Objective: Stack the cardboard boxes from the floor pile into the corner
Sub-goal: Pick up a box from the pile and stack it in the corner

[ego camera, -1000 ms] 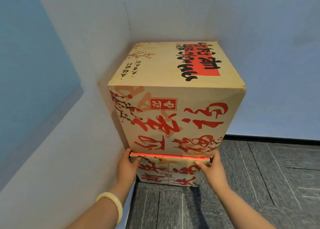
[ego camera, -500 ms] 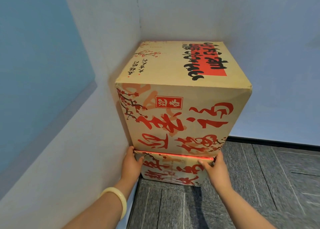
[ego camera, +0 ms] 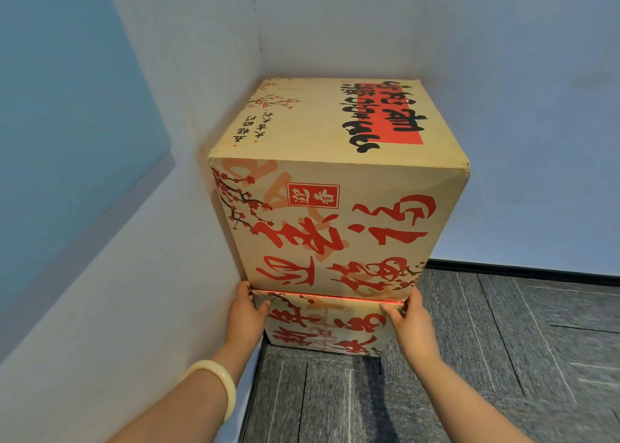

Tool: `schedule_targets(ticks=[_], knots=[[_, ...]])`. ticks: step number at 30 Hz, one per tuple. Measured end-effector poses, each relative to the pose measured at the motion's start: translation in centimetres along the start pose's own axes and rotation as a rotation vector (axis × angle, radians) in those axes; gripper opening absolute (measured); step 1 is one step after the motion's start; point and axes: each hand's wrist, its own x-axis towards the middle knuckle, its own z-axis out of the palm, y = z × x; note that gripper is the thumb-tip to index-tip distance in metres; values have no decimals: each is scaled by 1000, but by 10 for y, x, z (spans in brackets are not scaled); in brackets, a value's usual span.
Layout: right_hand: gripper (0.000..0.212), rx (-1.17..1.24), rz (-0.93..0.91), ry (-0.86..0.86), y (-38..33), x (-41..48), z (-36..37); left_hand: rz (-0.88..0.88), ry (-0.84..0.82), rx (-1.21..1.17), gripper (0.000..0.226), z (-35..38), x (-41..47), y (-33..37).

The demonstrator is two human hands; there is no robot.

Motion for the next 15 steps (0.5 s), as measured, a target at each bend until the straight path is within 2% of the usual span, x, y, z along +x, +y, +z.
schedule_targets(ticks=[15], knots=[[39,-26,26,7,3,3,0,-14,0,4,38,-1,-5,6]])
